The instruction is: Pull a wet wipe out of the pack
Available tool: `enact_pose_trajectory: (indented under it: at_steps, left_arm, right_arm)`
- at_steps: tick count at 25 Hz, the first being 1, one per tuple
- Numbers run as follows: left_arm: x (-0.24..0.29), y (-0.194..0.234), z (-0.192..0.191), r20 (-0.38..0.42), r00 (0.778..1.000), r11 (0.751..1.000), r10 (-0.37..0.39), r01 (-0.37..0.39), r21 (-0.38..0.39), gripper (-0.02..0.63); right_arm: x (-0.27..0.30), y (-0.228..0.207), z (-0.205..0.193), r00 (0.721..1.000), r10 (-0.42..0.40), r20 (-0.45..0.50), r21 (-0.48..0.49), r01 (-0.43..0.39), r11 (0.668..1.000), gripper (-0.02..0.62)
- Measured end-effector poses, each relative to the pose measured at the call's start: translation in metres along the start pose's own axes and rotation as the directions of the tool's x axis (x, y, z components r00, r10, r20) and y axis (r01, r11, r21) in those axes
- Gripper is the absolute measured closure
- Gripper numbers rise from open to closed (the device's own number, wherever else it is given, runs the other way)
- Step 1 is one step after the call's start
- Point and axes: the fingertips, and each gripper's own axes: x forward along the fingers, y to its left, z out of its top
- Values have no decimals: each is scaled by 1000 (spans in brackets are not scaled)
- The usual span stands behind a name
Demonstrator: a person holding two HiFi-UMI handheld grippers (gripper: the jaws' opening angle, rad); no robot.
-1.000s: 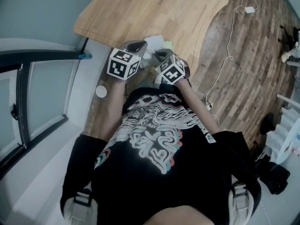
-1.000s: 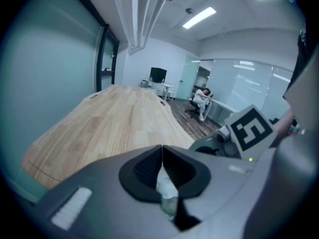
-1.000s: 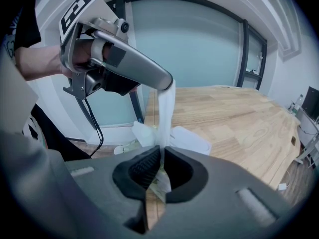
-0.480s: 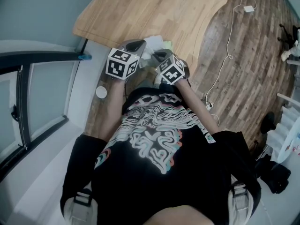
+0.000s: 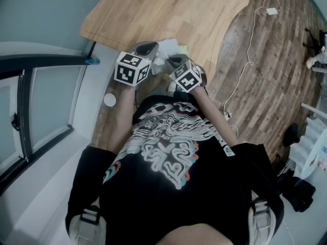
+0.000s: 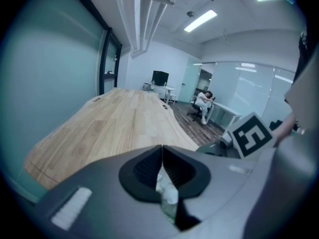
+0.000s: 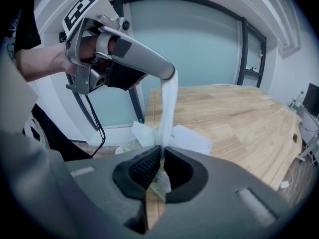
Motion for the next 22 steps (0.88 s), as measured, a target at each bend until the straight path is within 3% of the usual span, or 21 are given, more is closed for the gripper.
enact_pose_trajectory:
  at_steps: [22]
  left_arm:
    - [6,-3,26,49,999,1000,-8,8,7,607]
  right_arm:
    - [-1,-3,-3,999,20,26,39,-21,999,572]
